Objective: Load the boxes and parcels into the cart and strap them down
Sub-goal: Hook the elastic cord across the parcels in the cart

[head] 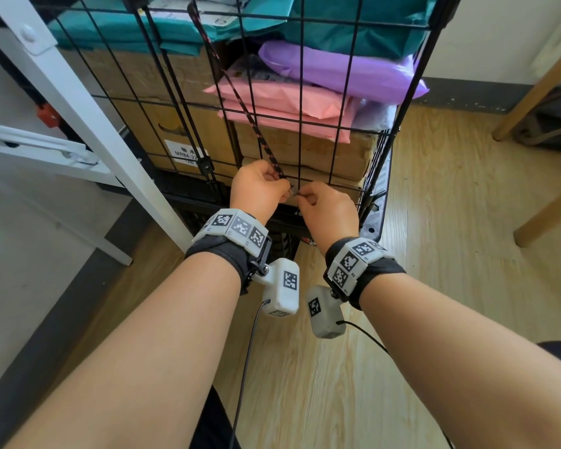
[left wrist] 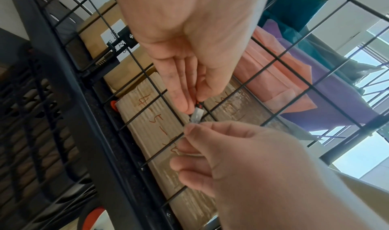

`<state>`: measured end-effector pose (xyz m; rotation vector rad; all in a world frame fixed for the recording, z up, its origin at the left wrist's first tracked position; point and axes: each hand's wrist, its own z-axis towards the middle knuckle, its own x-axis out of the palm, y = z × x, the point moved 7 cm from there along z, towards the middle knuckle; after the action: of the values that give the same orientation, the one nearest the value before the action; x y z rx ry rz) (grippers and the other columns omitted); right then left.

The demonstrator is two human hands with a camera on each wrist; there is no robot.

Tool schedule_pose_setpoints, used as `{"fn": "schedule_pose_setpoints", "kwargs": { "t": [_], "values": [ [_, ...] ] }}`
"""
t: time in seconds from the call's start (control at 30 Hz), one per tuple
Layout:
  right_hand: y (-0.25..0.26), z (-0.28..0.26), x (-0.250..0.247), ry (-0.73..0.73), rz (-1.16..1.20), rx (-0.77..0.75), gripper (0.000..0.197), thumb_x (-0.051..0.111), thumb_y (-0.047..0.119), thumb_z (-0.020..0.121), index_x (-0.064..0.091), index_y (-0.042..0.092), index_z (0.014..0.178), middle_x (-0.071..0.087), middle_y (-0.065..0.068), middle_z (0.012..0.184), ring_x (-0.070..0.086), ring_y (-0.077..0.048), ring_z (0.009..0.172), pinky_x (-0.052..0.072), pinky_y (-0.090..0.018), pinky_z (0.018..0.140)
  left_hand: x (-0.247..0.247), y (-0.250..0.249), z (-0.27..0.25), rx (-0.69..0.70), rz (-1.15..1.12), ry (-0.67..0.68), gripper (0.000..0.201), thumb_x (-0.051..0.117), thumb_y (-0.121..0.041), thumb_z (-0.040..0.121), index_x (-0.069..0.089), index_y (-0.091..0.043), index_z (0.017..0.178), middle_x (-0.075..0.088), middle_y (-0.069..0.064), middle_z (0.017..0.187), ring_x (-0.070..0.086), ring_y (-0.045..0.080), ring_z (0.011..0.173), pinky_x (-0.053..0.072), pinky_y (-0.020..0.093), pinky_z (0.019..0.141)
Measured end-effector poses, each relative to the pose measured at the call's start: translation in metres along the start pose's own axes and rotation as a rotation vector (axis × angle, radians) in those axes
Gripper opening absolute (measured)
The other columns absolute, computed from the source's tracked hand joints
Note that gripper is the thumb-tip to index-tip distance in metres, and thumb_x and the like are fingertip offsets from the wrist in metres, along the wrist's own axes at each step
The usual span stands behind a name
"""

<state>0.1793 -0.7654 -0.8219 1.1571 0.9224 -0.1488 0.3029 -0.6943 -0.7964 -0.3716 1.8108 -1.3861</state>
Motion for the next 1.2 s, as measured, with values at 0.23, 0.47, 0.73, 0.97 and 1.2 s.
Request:
{"fn": "schedule_pose_setpoints", "kwargs": {
  "t": [0.23, 0.47, 0.73, 0.97, 1.2],
  "values": [
    [-0.019, 0.001, 0.015, 0.024, 0.043, 0.090, 0.022, 0.058, 0.030, 0.092, 0.072, 0.023, 0.107, 0.073, 0.000, 0.099, 0.066, -0.019, 0.094, 0.054, -0.033, 0.084, 0.010, 0.013, 0.000, -0.026, 0.049, 0.015, 0.013, 0.071, -0.002, 0.072, 0.064, -0.003, 0.082, 0.067, 0.007, 0.073, 0.069, 0.024, 0.075, 0.059, 0.043, 0.076],
    [-0.024, 0.001, 0.011, -0.024, 0.009, 0.080, 0.022, 0.056, 0.031, 0.094, 0.071, 0.022, 0.108, 0.072, 0.000, 0.100, 0.065, -0.019, 0.093, 0.052, -0.030, 0.081, 0.015, 0.011, 0.001, 0.016, 0.081, -0.058, 0.013, 0.070, -0.007, 0.071, 0.060, -0.016, 0.071, 0.068, 0.009, 0.076, 0.068, 0.025, 0.077, 0.058, 0.042, 0.073],
    [-0.013, -0.002, 0.000, -0.065, -0.009, 0.022, 0.022, 0.053, 0.030, 0.095, 0.066, 0.019, 0.110, 0.072, -0.004, 0.096, 0.066, -0.026, 0.090, 0.052, -0.038, 0.077, 0.012, -0.002, -0.001, 0.084, 0.125, -0.132, 0.007, 0.069, -0.011, 0.076, 0.066, -0.011, 0.082, 0.065, -0.003, 0.074, 0.064, 0.015, 0.076, 0.053, 0.027, 0.069],
    [-0.012, 0.001, -0.003, 0.002, -0.144, 0.027, 0.028, 0.049, 0.042, 0.096, 0.063, 0.030, 0.117, 0.072, -0.006, 0.097, 0.066, -0.032, 0.092, 0.052, -0.039, 0.078, 0.011, -0.009, -0.007, 0.207, 0.191, -0.214, 0.007, 0.068, -0.014, 0.080, 0.062, -0.016, 0.078, 0.059, -0.003, 0.085, 0.056, 0.011, 0.074, 0.043, 0.020, 0.068],
    [-0.015, 0.000, -0.001, 0.000, -0.119, 0.014, 0.029, 0.051, 0.041, 0.096, 0.063, 0.032, 0.121, 0.073, -0.002, 0.100, 0.067, -0.027, 0.095, 0.053, -0.039, 0.082, 0.008, 0.003, -0.002, 0.195, 0.105, -0.227, 0.006, 0.069, -0.017, 0.082, 0.065, -0.014, 0.085, 0.064, 0.004, 0.087, 0.060, 0.016, 0.080, 0.052, 0.028, 0.074]
  ]
}}
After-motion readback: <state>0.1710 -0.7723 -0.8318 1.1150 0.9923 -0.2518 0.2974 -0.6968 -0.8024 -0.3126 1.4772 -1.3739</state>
